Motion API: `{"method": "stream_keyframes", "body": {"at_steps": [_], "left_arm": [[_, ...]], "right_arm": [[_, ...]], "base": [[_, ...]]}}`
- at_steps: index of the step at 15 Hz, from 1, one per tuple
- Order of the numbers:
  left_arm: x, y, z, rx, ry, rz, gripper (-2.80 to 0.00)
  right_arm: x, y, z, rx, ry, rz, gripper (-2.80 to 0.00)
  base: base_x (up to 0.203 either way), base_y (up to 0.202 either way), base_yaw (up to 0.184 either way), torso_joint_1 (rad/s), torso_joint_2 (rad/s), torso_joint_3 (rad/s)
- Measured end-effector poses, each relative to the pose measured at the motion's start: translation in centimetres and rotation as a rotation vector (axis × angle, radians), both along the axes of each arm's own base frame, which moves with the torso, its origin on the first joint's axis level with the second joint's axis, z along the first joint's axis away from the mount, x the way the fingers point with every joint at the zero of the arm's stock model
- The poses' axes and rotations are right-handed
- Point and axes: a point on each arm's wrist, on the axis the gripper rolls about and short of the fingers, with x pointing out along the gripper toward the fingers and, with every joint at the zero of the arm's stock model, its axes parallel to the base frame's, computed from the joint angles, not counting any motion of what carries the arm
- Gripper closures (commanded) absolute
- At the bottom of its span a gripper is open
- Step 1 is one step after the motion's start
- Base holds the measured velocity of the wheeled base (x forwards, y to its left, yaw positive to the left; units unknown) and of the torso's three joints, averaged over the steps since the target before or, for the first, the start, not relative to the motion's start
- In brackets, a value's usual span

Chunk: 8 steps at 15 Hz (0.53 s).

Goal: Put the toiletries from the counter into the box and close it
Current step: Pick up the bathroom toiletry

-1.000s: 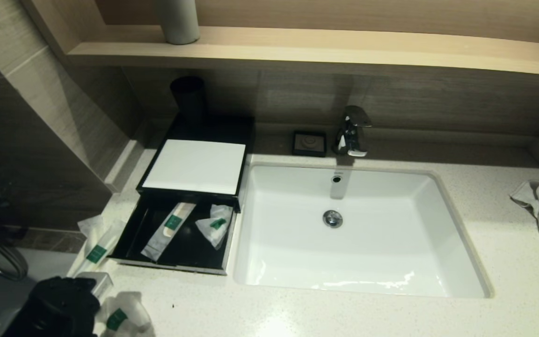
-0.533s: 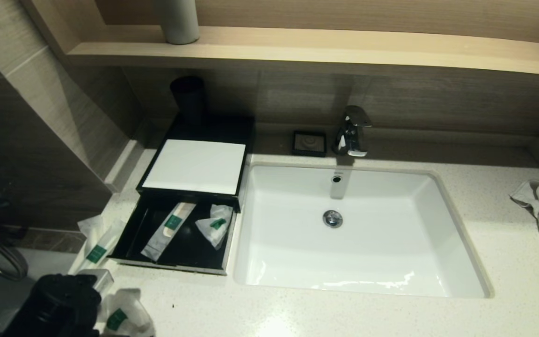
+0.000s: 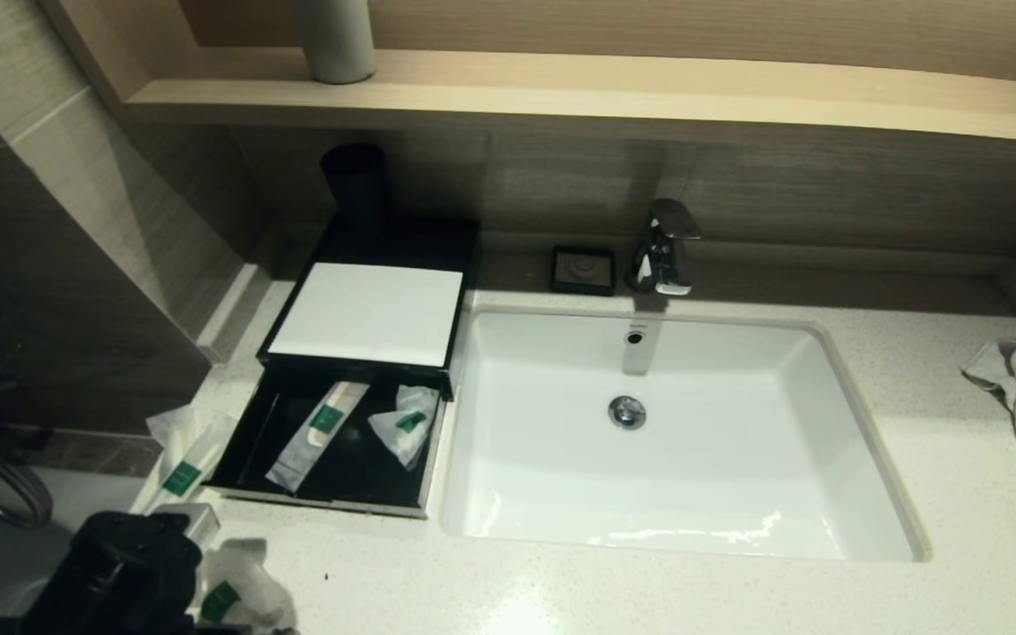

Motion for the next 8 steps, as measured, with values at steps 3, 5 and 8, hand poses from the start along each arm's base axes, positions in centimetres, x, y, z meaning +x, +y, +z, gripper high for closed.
{"method": "stream_keyframes", "body": {"at_steps": [3,5,8], "left_arm": [[0.48,0.07,-0.12,-0.004,-0.007,0.02,-2.8],[0.6,0.1,-0.18,-0.004,-0.006,0.026,0.0],[0.78,0.06,-0.12,-0.01,-0.007,0.028,0.0]], "right_arm": [[0.0,0.0,0.0,0.0,0.0,0.0,0.0],[0.0,0.0,0.0,0.0,0.0,0.0,0.0],[0.0,0.0,0.0,0.0,0.0,0.001,0.0]], "base": [[0.0,0.0,0.0,0.0,0.0,0.0],[0.0,0.0,0.0,0.0,0.0,0.0],[0.0,0.0,0.0,0.0,0.0,0.0]]}}
